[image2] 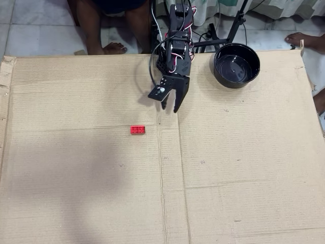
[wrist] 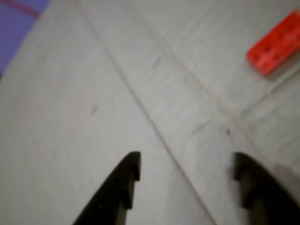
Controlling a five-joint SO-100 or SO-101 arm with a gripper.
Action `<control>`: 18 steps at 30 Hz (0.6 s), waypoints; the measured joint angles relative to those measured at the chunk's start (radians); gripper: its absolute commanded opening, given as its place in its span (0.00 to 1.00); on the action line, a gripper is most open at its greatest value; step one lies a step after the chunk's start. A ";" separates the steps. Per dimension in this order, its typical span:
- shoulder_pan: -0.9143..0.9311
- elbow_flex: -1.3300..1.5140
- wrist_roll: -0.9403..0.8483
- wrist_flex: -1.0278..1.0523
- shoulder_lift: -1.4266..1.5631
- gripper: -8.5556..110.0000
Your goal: Grasp a lego block and put it in the bin.
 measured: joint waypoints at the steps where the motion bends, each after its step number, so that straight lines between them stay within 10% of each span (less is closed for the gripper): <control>1: 0.014 -0.023 0.006 -0.020 -0.041 0.31; 18: 0.215 -0.284 -0.064 -0.218 -0.549 0.30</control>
